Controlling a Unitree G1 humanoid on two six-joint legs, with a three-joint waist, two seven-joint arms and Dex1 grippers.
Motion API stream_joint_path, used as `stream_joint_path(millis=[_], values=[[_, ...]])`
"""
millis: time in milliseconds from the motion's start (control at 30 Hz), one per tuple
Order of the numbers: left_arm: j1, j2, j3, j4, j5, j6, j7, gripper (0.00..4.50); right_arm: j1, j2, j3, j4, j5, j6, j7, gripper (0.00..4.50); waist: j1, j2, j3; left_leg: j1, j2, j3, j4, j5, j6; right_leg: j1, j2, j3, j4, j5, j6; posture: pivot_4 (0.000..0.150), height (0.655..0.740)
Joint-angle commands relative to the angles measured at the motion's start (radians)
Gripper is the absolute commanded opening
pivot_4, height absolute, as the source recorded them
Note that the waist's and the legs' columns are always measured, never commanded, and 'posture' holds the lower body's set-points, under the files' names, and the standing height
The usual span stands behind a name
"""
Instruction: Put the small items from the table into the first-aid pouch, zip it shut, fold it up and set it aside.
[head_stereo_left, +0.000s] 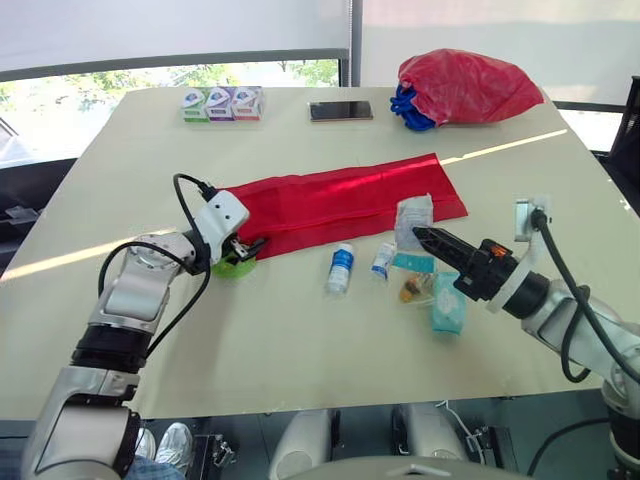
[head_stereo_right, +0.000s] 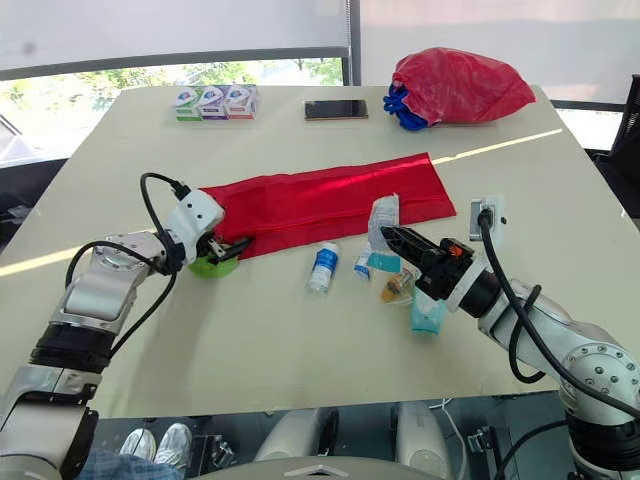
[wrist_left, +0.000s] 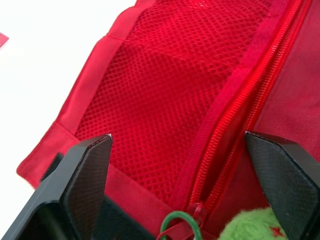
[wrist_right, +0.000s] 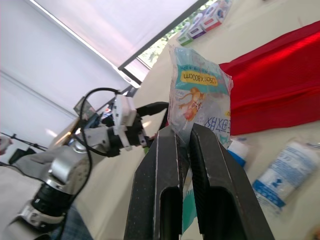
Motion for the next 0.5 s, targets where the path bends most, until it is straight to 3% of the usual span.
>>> stream_joint_path(millis=[33, 267, 300, 500], values=[[-0.024, 0.002, -0.009, 0.031, 0.063, -0.077, 0.001, 3.7, -0.007, -0.012, -0.001, -0.042, 0.013, -0.02, 0.006, 0.0, 0.0, 0.0, 0.0, 0.0, 0.0, 0.0, 0.0, 0.0, 0.0, 0.0, 0.0, 0.0, 0.0, 0.0, 0.0, 0.15, 0.74], [-0.033, -0.03, 0.02, 0.048, 0.081, -0.144, 0.016, 0.3, 0.004, -0.022, 0.005, -0.05, 0.005, -0.026, 0.006, 0.0, -0.001, 0.0, 0.0, 0.0, 0.0, 0.0, 0.0, 0.0, 0.0, 0.0, 0.0, 0.0, 0.001, 0.0, 0.0, 0.15, 0.74], [-0.028, -0.03, 0.018, 0.041, 0.08, -0.153, 0.004, 0.09, 0.005, -0.022, 0.007, -0.051, 0.003, -0.026, 0.007, 0.0, -0.001, 0.0, 0.0, 0.0, 0.0, 0.0, 0.0, 0.0, 0.0, 0.0, 0.0, 0.0, 0.001, 0.0, 0.0, 0.15, 0.74], [-0.039, -0.059, 0.018, 0.033, 0.054, -0.197, -0.039, 0.09, -0.002, -0.012, 0.038, -0.039, 0.004, -0.022, -0.004, 0.0, 0.0, 0.0, 0.0, 0.0, 0.0, 0.0, 0.0, 0.0, 0.0, 0.0, 0.0, 0.0, 0.001, 0.0, 0.0, 0.15, 0.74]])
